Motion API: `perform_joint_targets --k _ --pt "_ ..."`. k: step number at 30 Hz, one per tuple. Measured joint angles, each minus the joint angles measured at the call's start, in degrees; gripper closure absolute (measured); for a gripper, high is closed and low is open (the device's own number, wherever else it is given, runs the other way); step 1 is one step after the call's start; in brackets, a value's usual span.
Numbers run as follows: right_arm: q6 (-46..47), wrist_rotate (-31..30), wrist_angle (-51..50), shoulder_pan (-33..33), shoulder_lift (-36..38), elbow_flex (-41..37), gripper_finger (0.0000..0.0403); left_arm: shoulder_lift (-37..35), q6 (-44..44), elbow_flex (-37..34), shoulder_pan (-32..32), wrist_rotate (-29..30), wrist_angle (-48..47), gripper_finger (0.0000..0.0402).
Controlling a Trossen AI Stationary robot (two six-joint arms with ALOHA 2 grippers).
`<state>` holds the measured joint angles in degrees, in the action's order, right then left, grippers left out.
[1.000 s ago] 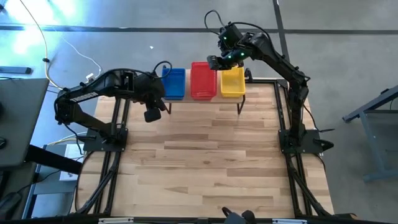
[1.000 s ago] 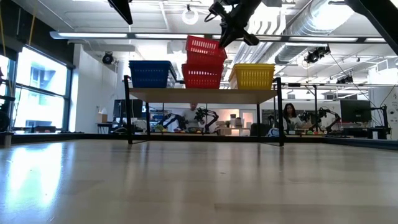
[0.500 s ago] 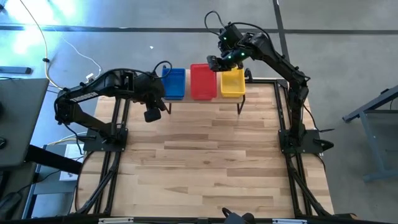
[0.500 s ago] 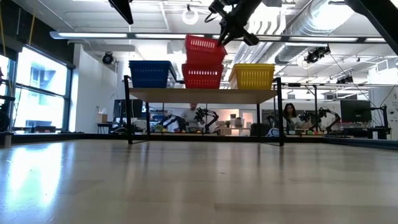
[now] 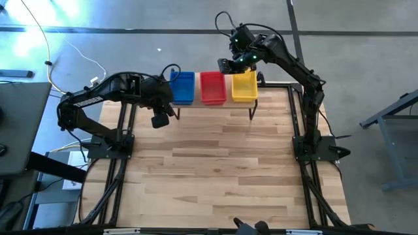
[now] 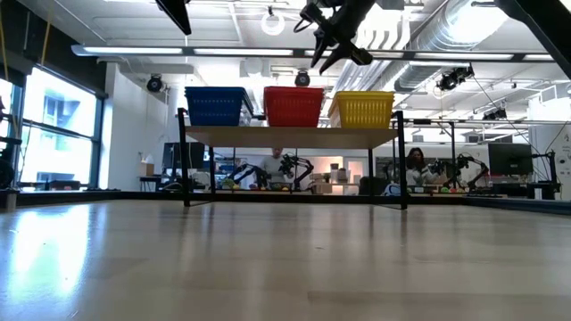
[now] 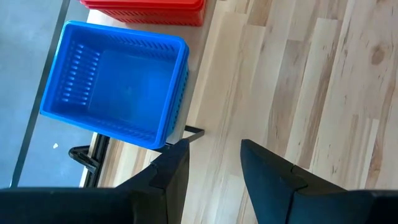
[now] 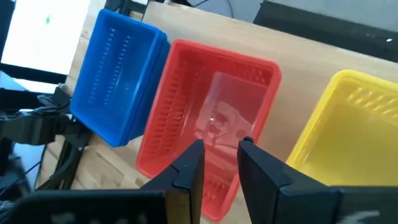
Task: Stack baskets on shelf by color
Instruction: Return to Home Position
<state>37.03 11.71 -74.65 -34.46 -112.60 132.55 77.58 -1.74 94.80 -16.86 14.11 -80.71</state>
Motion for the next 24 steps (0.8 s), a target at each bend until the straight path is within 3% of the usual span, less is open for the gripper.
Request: perform_joint_targets --k 12,16,24 --pt "-7.6 1.0 0.3 3.4 0.1 0.0 0.0320 -2.2 1.5 -1.3 0.1 -2.9 1.8 0.0268" --pt "-7.5 -0.5 0.4 6.2 0.2 0.0 0.0320 -8.8 5.1 -8.1 0.1 -6.6 11.0 0.0268" --pt "-7.5 -3.5 9.0 12.6 1.7 0.1 0.0320 -22.8 10.6 -25.5 3.3 -7.5 29.9 0.0268"
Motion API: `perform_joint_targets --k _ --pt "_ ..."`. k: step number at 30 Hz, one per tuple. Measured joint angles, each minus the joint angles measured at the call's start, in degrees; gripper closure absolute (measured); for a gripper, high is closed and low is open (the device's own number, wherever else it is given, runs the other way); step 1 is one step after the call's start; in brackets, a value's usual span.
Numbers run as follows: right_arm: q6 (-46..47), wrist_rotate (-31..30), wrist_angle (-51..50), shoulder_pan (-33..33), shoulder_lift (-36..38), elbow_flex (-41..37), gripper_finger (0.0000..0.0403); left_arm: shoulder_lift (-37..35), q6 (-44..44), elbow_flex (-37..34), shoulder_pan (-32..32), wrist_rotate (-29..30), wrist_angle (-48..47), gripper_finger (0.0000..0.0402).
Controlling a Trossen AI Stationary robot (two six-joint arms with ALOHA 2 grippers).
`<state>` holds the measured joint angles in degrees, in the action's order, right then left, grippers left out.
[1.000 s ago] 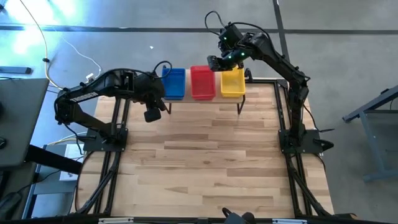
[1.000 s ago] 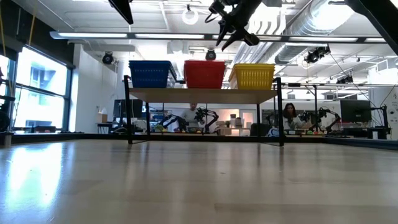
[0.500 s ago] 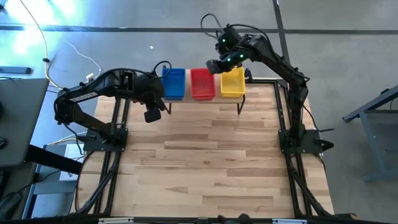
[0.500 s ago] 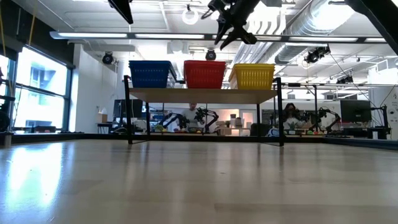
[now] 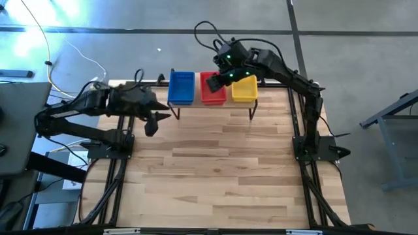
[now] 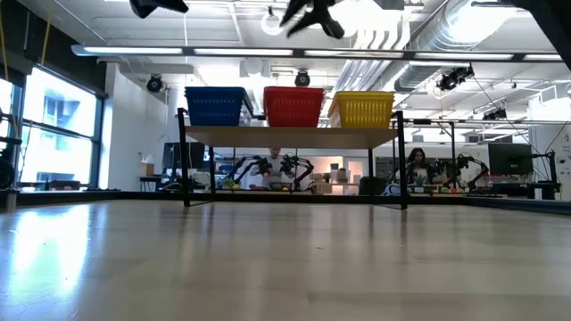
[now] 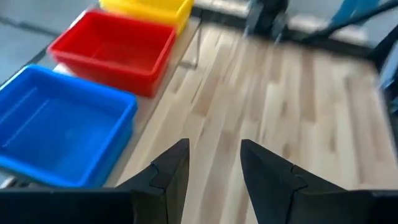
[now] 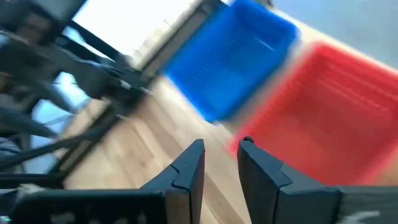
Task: Stack baskets on shelf by color
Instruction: Return to Home Position
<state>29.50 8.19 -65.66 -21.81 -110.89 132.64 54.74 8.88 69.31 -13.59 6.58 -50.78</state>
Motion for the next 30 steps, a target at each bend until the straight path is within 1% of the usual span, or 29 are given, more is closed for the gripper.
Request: perform_joint_targets --k 6,10,14,16,20,24,28,30 --pt "-1.7 0.0 8.6 3.6 2.6 0.0 0.0320 -9.2 2.3 -14.1 4.7 0.1 15.4 0.0268" --pt "-3.0 -0.8 13.0 5.8 5.0 0.0 0.0320 -14.6 2.5 -23.4 8.4 1.4 26.5 0.0268" --pt "-7.1 -2.5 15.4 7.9 7.7 0.0 0.0320 -19.6 1.9 -32.3 12.1 1.6 35.2 0.0268" --pt "-7.2 -2.6 15.7 8.7 9.1 0.0 0.0320 -22.0 1.6 -36.5 13.6 1.6 38.7 0.0268" --pt "-3.6 -2.0 15.9 10.0 11.9 0.0 0.0320 -27.1 2.6 -44.0 15.8 2.9 44.4 0.0268" --pt "-1.5 -1.3 15.8 11.1 14.8 0.0 0.0320 -32.4 3.7 -49.8 17.2 3.7 48.3 0.0268" --pt "-2.6 -1.2 15.0 12.2 17.7 0.0 0.0320 -37.3 4.0 -53.9 17.5 3.7 49.1 0.0268" --pt "-3.6 -2.2 14.9 12.7 19.4 0.0 0.0320 -39.7 4.0 -55.8 17.5 3.7 49.6 0.0268"
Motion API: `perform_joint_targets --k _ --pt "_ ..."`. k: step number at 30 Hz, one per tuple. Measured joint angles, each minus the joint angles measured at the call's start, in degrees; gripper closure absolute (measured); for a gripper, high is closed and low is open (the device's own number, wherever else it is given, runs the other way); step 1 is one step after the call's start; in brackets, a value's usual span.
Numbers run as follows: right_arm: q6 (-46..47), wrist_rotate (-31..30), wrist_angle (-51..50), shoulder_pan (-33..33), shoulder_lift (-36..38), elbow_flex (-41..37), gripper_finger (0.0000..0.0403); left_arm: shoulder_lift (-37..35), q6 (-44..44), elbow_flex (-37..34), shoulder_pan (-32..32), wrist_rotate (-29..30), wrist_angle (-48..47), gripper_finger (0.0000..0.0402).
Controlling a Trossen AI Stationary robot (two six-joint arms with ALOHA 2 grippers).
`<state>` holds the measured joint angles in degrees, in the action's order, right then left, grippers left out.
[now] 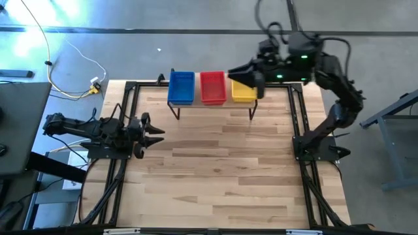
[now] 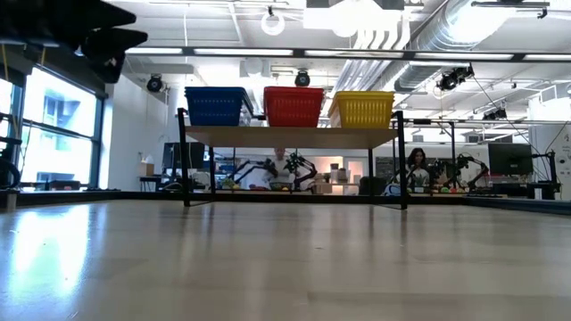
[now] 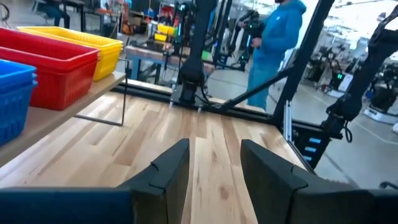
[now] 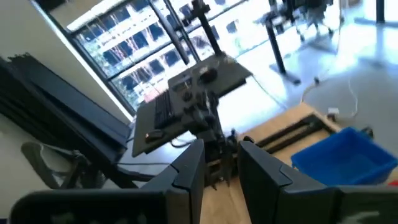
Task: Stack baskets on shelf by color
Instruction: Return to Home Position
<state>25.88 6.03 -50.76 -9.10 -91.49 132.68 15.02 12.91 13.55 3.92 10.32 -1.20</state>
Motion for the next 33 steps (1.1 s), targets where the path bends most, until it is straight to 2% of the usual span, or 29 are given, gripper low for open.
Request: perform_joint_targets --k 7,12,15,20,23,27,33 --pt "-6.7 -3.8 -0.1 1.7 7.1 0.0 0.0320 -6.5 0.0 -5.9 0.0 0.6 2.1 0.0268" --pt "-12.1 -8.8 -2.3 4.9 12.3 0.0 0.0320 -8.8 0.2 -9.9 0.0 1.1 3.1 0.0268" --pt "-13.6 -14.7 -5.2 7.7 14.8 0.0 0.0320 -8.8 0.6 -12.8 -0.1 1.0 7.3 0.0268" --pt "-14.5 -25.6 -8.5 12.8 17.0 -1.1 0.0320 -8.5 -1.8 -12.9 -0.9 2.7 8.9 0.0268" --pt "-14.5 -29.1 -8.4 14.3 18.6 -5.7 0.0320 -8.5 -4.7 -12.9 -1.7 2.8 9.2 0.0268" --pt "-12.3 -32.6 -6.2 14.8 22.7 -16.1 0.0320 -8.5 -5.4 -12.9 -2.0 2.4 8.9 0.0268" --pt "-11.9 -30.1 8.3 14.8 34.1 -38.3 0.0320 -8.5 -5.6 -12.9 -2.0 2.3 8.8 0.0268"
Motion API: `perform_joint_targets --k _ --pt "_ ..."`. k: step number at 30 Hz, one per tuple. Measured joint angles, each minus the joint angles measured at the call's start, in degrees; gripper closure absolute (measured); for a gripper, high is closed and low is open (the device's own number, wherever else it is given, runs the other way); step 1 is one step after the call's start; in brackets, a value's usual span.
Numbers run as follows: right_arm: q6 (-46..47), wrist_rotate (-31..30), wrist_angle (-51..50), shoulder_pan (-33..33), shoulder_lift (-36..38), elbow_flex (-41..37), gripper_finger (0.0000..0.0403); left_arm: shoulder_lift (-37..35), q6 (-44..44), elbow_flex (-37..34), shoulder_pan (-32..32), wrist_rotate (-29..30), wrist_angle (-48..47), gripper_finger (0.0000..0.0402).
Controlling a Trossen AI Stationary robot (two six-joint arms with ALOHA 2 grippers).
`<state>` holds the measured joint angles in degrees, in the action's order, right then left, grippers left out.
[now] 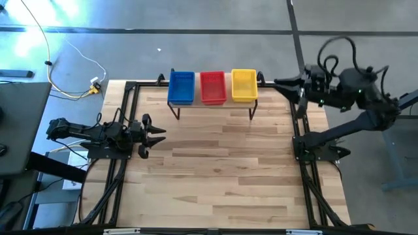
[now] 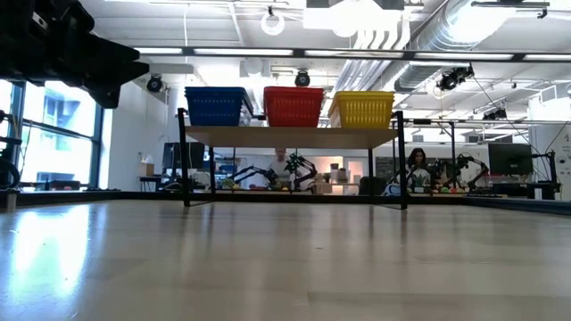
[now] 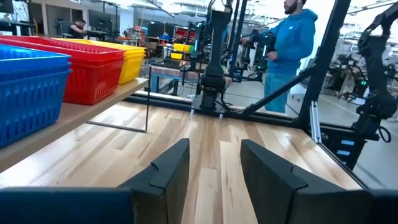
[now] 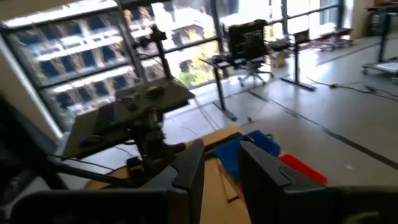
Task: Stack baskets on shelf by color
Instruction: Return to Home Position
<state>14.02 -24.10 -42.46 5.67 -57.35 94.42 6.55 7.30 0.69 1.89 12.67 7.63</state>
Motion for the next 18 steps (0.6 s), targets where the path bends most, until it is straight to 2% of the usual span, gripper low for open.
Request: perform_joint_targets --k 4,11,18 --pt "-0.1 1.1 8.9 0.0 8.2 -13.7 0.0320 0.0 0.0 0.0 0.0 0.0 -0.1 0.0268" --pt "-1.0 1.0 16.6 0.0 19.6 -33.7 0.0320 0.0 0.0 0.0 0.0 0.0 -0.1 0.0268" --pt "1.1 4.1 25.1 0.0 30.1 -53.0 0.0320 0.0 0.0 0.0 0.0 0.0 -0.1 0.0268"
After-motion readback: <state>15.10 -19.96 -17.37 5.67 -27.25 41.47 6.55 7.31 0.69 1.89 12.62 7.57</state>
